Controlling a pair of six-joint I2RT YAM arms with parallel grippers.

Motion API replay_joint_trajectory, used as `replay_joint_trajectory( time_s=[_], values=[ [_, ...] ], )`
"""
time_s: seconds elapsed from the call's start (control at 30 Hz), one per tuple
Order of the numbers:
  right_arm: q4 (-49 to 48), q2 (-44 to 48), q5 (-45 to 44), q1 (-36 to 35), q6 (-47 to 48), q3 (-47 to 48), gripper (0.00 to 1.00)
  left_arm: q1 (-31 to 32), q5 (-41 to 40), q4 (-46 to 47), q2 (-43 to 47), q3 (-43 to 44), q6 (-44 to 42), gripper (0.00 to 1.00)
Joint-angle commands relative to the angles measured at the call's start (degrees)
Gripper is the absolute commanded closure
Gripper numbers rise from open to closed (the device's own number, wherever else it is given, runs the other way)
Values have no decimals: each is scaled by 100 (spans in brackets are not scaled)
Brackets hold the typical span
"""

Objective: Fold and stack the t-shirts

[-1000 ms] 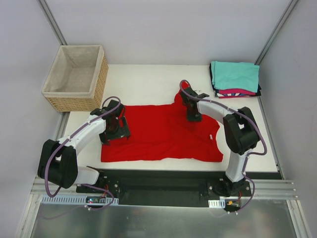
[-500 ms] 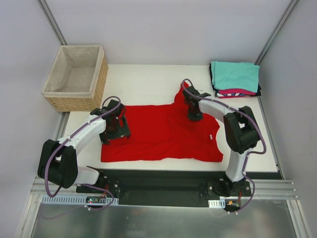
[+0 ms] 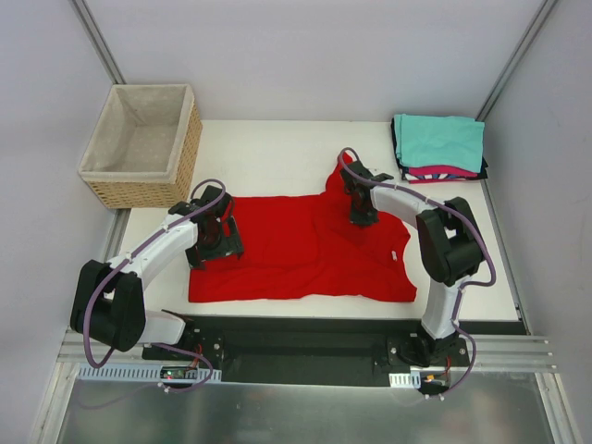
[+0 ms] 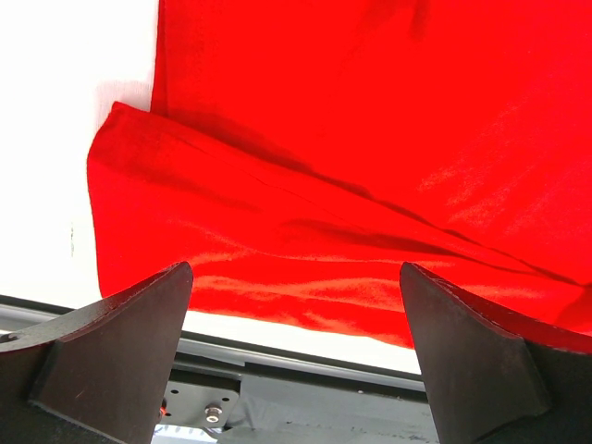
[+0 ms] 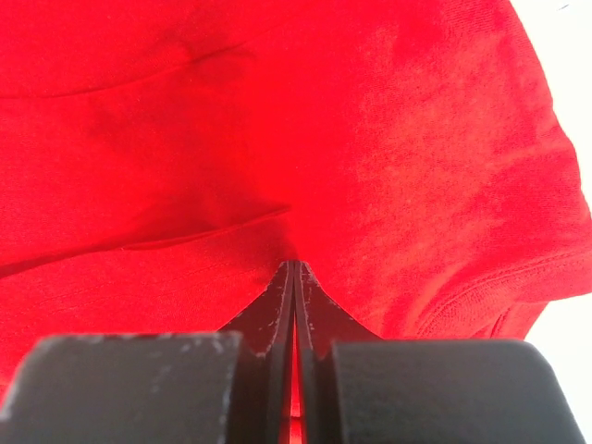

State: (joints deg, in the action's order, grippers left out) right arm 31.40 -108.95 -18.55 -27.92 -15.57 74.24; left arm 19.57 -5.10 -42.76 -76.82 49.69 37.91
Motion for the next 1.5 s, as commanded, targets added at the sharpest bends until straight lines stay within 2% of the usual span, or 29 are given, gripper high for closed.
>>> replay_joint_trajectory(
  time_s=[0.0, 0.57, 1.17, 1.37, 1.43, 1.47],
  values=[
    [-55, 101, -17, 24, -51, 29, 99, 64, -131, -118, 0, 172, -56, 5],
    [332, 471, -325, 120, 116, 688, 99, 64, -123, -127, 0, 146, -73, 5],
    [551, -372, -149, 454, 195, 1611, 99, 64, -166, -145, 9, 164, -108, 5],
    [525, -488, 8, 446, 213, 1515, 99, 64, -175, -145, -9, 181, -117, 5],
    [307, -165, 70, 437, 247, 1340, 89, 64, -166, -153, 0, 181, -117, 5],
    [236, -40, 70, 445, 274, 1200, 68, 64, -158, -153, 17, 181, -109, 5]
  ],
)
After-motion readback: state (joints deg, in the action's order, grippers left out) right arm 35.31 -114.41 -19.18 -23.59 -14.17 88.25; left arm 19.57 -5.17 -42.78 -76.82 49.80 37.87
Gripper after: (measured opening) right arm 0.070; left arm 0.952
